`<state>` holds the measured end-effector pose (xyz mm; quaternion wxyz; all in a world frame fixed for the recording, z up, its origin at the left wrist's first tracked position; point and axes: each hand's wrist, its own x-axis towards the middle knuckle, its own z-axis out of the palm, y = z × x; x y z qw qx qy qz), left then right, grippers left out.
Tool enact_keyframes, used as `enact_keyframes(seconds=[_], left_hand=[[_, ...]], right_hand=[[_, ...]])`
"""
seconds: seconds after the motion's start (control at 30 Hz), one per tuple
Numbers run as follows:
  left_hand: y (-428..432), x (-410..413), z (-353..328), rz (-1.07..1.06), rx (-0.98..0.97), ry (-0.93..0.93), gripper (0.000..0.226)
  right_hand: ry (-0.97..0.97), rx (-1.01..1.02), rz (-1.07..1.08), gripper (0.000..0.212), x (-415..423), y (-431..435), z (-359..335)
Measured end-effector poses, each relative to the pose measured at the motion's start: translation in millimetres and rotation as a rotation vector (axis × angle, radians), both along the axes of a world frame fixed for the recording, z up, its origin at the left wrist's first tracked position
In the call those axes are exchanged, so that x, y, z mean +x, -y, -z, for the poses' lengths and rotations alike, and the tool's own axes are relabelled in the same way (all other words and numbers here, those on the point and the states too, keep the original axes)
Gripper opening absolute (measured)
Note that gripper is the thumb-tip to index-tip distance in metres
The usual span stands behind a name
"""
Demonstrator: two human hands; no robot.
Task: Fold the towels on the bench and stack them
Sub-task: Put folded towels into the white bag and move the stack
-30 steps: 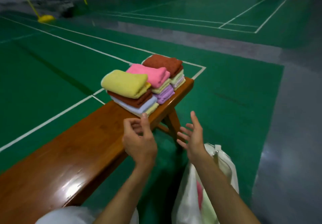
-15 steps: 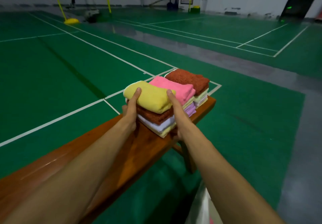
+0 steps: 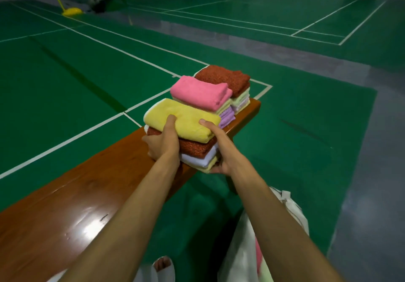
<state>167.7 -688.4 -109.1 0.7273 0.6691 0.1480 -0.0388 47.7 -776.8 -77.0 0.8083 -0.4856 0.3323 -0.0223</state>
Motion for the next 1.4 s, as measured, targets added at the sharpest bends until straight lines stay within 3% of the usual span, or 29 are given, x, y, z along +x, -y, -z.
enact_keyframes(seconds=[0.1, 0.2, 0.3, 0.4, 0.53, 0.6, 0.67, 0.73, 0.83, 0.97, 1.03, 1.13, 1.2, 1.3, 1.4], left_hand=[[4.6, -36.8, -0.1, -0.032, 0.02, -0.014, 0.092], [12.1, -91.0, -3.4, -0.008, 0.027, -0.041, 0.096], [21.8, -144.8, 1.8, 0.037, -0.037, -0.059, 0.117], [40.4, -181.0, 20.2, 0.066, -0.161, -0.228, 0.126], [63.6, -222.5, 57.4, 0.323, -0.543, -0.63, 0.101], [70.6, -236.3, 77.4, 0.484, -0.613, -0.744, 0.085], [77.7, -242.3, 98.5, 0.576, -0.584, -0.797, 0.068], [86.6, -244.2, 122.3, 0.601, -0.501, -0.831, 0.06], [96.1, -244.5, 158.3, 0.691, -0.348, -0.866, 0.054], [95.7, -243.1, 199.9, 0.987, -0.172, -0.887, 0.067], [99.0, -248.7, 223.1, 1.11, -0.1, -0.876, 0.069], [107.0, -258.6, 258.7, 1.132, -0.043, -0.864, 0.075], [113.7, -262.3, 283.3, 1.111, 0.011, -0.844, 0.083], [118.7, -268.1, 310.5, 1.108, 0.062, -0.828, 0.101], [121.7, -269.6, 324.9, 1.062, 0.0, -0.832, 0.087]], right_hand=[[0.048, 0.06, 0.018, 0.045, -30.5, 6.8, 15.0], [0.077, 0.039, 0.112, 0.066, -58.0, 12.8, 32.0], [0.11, 0.055, 0.236, 0.073, -92.2, 26.9, 52.1], [0.094, 0.065, 0.359, 0.089, -130.5, 43.1, 74.7], [0.095, 0.046, 0.435, 0.056, -177.8, 55.1, 106.4], [0.077, 0.115, 0.497, 0.051, -194.7, 61.5, 132.8], [0.036, 0.105, 0.56, 0.063, -209.8, 63.8, 159.4], [-0.045, 0.079, 0.556, 0.088, -226.7, 66.2, 181.6], [-0.141, 0.236, 0.477, 0.099, -262.8, 78.4, 216.9], [-0.071, 0.573, 0.328, 0.102, -293.6, 109.0, 259.0], [-0.17, 0.457, 0.265, 0.098, -289.3, 120.9, 278.0], [-0.275, 0.296, 0.297, 0.108, -282.9, 132.6, 295.8], [-0.244, 0.321, 0.284, 0.086, -284.1, 139.1, 307.2], [-0.299, 0.306, 0.156, 0.099, -287.1, 140.4, 320.1], [-0.345, 0.221, 0.018, 0.102, -276.9, 139.9, 338.8]])
